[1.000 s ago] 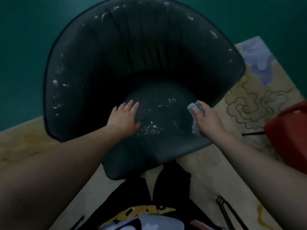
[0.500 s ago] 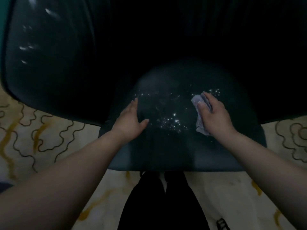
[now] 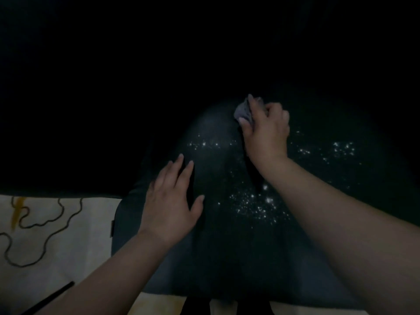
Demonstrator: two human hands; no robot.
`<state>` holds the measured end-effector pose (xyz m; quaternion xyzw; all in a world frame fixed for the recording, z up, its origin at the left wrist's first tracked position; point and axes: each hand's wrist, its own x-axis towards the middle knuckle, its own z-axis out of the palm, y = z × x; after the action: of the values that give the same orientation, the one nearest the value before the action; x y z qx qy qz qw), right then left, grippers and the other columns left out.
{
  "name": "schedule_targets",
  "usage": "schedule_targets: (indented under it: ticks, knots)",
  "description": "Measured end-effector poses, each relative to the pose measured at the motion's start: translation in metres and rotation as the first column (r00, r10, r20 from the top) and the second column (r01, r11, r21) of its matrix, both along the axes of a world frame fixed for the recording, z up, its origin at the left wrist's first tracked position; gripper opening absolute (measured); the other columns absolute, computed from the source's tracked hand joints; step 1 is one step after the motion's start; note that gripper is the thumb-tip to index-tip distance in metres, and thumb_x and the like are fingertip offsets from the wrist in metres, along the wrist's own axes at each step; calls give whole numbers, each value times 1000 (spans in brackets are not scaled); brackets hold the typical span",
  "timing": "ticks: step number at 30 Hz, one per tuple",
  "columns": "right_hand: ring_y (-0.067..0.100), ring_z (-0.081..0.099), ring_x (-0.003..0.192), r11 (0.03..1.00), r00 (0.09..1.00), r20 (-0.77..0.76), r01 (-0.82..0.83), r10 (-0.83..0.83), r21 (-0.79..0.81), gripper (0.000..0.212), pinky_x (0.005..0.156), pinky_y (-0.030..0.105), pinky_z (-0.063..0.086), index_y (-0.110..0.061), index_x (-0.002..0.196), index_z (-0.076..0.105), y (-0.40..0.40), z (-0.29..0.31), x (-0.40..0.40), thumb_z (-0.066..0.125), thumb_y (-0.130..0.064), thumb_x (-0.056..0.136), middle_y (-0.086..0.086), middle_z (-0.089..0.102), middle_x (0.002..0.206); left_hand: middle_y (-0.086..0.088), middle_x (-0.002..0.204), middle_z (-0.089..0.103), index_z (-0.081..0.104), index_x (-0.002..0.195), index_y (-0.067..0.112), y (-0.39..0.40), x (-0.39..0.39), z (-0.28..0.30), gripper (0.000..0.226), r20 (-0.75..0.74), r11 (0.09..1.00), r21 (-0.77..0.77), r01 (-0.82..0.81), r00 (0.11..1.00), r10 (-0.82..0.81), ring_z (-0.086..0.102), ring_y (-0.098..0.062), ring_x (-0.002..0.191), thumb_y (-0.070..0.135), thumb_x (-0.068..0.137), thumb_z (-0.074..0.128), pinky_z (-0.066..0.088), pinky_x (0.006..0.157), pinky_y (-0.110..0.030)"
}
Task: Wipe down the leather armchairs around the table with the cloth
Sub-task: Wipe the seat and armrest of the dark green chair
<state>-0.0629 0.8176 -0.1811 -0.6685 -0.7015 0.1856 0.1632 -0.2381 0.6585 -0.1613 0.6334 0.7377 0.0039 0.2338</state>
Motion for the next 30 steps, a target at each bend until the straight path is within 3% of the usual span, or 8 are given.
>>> schedule_targets:
  ticks: [3,8,14,17,21,24,27,30]
  knots:
    - [30,40,103,1000,1000,8,5,-5,-5,53,86,40,39,-24,144,38,-15,-10,-15,54,-28,93,15,44,120,-2,159,17,28,149,23,1,-8,-4,76,5,991,22,-131,991,131,20,-25,142,49,83,56,27,109,-48]
    - [31,41,98,960,960,12,-281,281,-1,51,84,42,39,-23,141,43,-34,-6,-15,56,-21,93,17,47,114,-1,159,16,27,149,27,4,-15,-5,75,46,985,2,-174,984,174,19,-25,142,45,84,59,25,114,-44]
    - [15,32,102,999,994,-110,2,-7,-48,45,93,32,37,-25,142,38,44,-13,-50,45,-26,98,9,37,125,0,158,20,31,147,29,11,-20,-13,73,89,974,49,-219,973,214,20,-26,140,41,82,63,20,110,-35]
    - [24,38,102,965,963,-70,-260,261,31,50,85,38,41,-20,142,40,24,-10,-64,52,-16,94,13,42,121,1,158,19,32,147,28,11,-19,-13,71,102,971,57,-231,969,224,19,-25,140,39,84,63,18,110,-34]
    - [36,47,93,805,799,-102,-582,593,114,47,78,42,46,-14,134,53,-11,-7,-32,62,-12,88,21,52,108,1,159,17,31,148,28,13,-19,-7,72,110,973,40,-226,969,220,16,-22,141,38,85,63,15,111,-31]
    - [38,45,97,930,927,-120,-339,356,142,46,79,45,47,-13,134,52,29,-10,-29,59,-9,89,24,47,110,3,159,16,31,148,29,13,-18,-6,71,130,971,33,-236,965,230,13,-19,142,37,85,63,11,112,-28]
    - [39,39,114,995,995,-42,-95,95,-5,40,89,41,43,-14,134,49,88,-15,-54,51,-20,94,23,37,132,3,158,18,33,147,28,12,-16,-7,71,152,967,42,-252,958,243,15,-22,143,34,84,64,12,113,-30]
    - [38,38,117,977,974,86,-209,211,-35,35,93,41,41,-11,128,53,88,-17,-75,49,-20,95,19,36,139,3,158,20,34,147,26,10,-18,-9,72,169,964,64,-259,954,246,18,-21,142,32,82,67,14,113,-29]
